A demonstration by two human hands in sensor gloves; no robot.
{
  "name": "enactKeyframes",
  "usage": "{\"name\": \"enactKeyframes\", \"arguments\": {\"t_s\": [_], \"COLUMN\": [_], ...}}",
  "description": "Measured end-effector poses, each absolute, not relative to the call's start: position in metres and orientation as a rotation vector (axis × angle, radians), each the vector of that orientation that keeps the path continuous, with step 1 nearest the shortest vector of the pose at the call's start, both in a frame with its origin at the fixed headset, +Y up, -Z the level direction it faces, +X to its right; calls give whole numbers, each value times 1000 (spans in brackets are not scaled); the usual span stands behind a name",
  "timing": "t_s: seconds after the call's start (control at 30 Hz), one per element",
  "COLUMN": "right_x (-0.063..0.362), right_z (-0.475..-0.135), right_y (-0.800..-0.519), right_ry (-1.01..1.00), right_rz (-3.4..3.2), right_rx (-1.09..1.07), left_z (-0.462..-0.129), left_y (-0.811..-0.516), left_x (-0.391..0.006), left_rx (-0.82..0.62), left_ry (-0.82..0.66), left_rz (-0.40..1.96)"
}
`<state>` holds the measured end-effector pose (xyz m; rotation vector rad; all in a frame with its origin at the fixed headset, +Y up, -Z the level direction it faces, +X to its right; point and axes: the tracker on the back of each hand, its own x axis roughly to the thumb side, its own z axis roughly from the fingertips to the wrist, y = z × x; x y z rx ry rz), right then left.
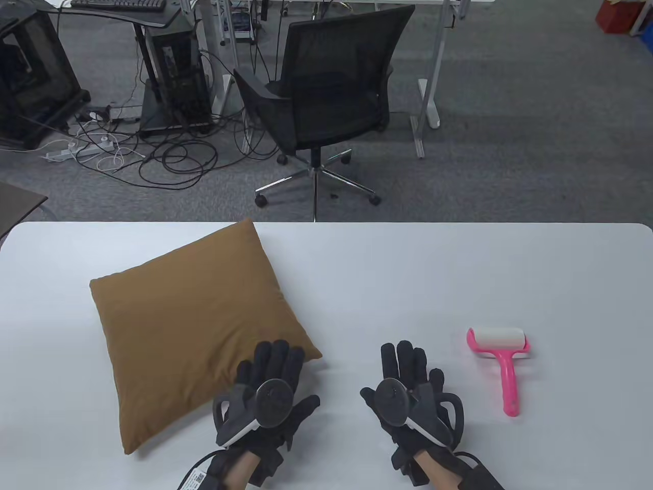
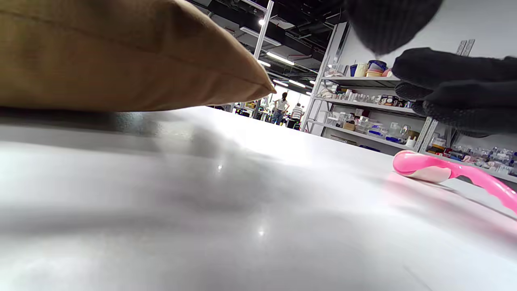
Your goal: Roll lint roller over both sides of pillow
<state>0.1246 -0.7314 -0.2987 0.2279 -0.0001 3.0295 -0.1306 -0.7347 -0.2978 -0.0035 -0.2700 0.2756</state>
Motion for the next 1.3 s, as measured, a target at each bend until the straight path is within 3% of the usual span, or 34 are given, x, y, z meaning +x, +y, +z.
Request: {"name": "enactKeyframes", "arguments": {"t_s": [0.5, 0.8, 1.03, 1.17, 1.3], "right_x": [129, 139, 148, 155, 161], "right_z": [-299, -301, -310, -313, -314], "right_y": [-736, -738, -742, -742, -739], "right_ry": [59, 101, 137, 145, 131], "right_rz": [3009, 2970, 2940, 2925, 2902], "right_rx": [211, 173, 135, 96, 65], "left_z": [-300, -306, -286, -270, -269], "left_y": [-726, -715, -728, -739, -753], "left_x": [-147, -242, -331, -364, -370], "left_rx": [39, 162, 171, 17, -142], "left_ry": [-201, 214, 605, 791, 822], "left_rz": [306, 369, 679, 716, 800]}}
